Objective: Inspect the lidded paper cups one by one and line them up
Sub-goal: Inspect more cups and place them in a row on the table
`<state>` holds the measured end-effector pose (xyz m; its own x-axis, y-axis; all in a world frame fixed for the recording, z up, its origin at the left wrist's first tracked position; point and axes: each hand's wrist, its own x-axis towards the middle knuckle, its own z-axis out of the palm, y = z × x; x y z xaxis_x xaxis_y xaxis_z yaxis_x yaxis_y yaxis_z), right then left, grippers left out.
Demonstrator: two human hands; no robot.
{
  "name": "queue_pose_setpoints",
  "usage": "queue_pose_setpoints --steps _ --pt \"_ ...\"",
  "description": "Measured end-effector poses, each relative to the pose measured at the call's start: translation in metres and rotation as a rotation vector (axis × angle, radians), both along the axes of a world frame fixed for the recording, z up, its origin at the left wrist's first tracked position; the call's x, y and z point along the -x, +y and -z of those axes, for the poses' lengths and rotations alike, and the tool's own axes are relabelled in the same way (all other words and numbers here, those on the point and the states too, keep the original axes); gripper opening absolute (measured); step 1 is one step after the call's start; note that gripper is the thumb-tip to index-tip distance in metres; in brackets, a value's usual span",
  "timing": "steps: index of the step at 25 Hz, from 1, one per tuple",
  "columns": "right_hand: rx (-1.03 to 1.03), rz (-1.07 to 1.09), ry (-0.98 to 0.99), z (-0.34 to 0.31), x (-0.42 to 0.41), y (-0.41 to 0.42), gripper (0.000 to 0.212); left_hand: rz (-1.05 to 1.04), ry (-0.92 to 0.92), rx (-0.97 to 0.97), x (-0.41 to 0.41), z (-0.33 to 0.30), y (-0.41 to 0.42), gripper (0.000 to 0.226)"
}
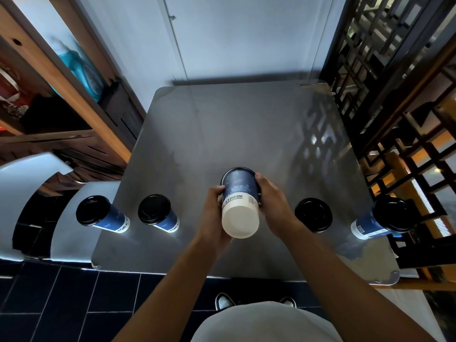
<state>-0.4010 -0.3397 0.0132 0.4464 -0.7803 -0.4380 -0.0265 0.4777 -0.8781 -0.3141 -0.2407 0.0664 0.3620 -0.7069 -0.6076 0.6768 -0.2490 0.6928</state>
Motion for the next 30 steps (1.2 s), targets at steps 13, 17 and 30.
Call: queue_pose_setpoints --steps 13,17,30 --pt "0.092 -0.008 0.025 -0.005 -0.002 0.0 0.05 0.055 -0.105 -0.088 -0.007 -0.003 -0.003 0.063" --pt "0.069 -0.006 0.003 0.0 -0.004 -0.001 0.052 0.021 -0.127 -0.034 -0.005 0.0 -0.003 0.05" --pt "0.082 0.02 0.048 -0.005 -0.009 -0.003 0.025 0.009 -0.028 -0.019 -0.008 0.008 -0.004 0.05"
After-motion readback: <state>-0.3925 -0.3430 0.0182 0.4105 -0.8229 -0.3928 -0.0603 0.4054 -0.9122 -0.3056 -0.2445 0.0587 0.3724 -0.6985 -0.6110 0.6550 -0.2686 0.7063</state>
